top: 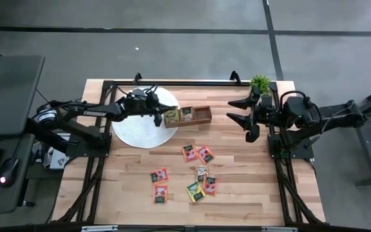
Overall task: Pick & Place Tea
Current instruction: Put the yellow tea bag into the left compartment of the wooden organizer
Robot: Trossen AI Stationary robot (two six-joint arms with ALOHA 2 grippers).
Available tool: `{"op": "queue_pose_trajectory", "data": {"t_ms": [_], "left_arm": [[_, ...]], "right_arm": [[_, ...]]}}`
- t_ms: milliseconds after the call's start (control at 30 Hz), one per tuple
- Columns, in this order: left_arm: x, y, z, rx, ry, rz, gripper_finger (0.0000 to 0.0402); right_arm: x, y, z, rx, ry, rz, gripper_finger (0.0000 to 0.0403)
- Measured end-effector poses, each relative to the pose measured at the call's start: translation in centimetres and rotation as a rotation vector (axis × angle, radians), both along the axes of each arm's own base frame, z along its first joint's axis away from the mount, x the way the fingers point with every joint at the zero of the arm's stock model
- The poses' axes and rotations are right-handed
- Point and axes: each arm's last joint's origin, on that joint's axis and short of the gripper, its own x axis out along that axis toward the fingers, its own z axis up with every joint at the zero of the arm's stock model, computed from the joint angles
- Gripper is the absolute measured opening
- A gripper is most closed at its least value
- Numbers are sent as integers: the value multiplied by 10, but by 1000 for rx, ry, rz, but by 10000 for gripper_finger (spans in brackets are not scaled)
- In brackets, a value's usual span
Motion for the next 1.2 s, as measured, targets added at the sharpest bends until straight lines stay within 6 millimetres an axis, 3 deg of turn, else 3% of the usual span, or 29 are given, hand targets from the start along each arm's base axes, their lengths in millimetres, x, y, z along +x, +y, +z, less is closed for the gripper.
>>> {"op": "queue_pose_trajectory", "data": {"t_ms": [433, 833, 967, 1200], "left_arm": [[14, 7, -25, -48, 13, 16, 0], [14, 9, -26, -57, 19, 75, 3], [14, 8, -26, -59, 19, 68, 26], [14, 8, -26, -60, 18, 66, 102]], "right_arm": [[0, 0, 0, 11, -2, 1, 204], [0, 0, -1, 10, 6, 1, 204], [0, 0, -2, 14, 18, 1, 204], [0, 0, -3, 26, 32, 2, 204]]}}
